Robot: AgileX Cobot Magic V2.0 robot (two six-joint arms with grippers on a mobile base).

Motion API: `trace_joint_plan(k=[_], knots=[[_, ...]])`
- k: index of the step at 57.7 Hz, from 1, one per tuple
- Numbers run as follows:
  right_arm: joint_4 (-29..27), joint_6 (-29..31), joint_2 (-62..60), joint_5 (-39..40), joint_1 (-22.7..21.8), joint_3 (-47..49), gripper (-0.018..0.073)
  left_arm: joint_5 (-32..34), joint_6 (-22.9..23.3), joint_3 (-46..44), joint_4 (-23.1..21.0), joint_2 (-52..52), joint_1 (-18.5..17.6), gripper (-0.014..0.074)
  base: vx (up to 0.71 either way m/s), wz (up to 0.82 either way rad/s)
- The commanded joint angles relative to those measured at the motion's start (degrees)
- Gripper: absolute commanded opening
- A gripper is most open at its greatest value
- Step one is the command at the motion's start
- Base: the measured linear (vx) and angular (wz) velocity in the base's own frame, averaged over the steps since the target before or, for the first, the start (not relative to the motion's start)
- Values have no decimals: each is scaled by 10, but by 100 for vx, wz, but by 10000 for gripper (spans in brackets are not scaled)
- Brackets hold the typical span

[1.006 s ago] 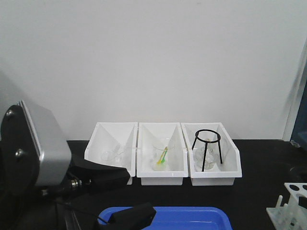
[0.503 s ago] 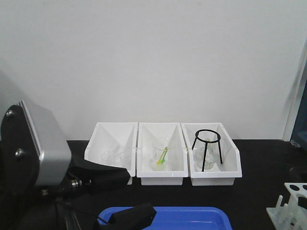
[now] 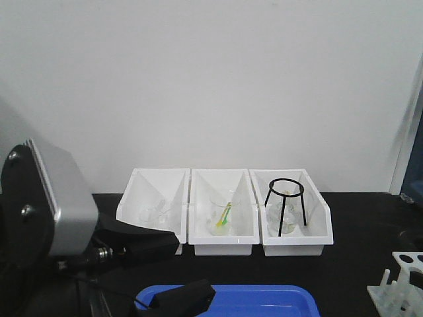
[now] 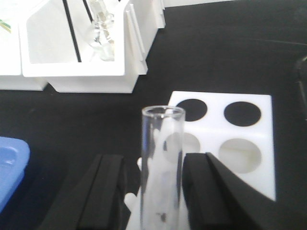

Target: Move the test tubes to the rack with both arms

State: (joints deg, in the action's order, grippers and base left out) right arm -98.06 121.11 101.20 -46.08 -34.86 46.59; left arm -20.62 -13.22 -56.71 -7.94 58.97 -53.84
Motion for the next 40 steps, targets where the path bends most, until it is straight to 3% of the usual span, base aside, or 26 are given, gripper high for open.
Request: trace_joint_plan(k=[1,17,28,34,40], knots=[[-43,21,-45,-33,-2,21,375,46,4,-20,-7,-12,-4,445,0,0],[-43,3,-140,-56,0,57,375,43,4,-20,-7,-12,-4,445,0,0],[-42,-63,-218,-85,0,67,373,24,4,-20,-7,-12,-4,440,0,0],[-42,-96,-266,-122,0,67,358,18,4,-20,-7,-12,-4,375,0,0],[-42,-158,-317,-165,1,67,288,19,4,-20,-7,-13,-4,215,0,0]])
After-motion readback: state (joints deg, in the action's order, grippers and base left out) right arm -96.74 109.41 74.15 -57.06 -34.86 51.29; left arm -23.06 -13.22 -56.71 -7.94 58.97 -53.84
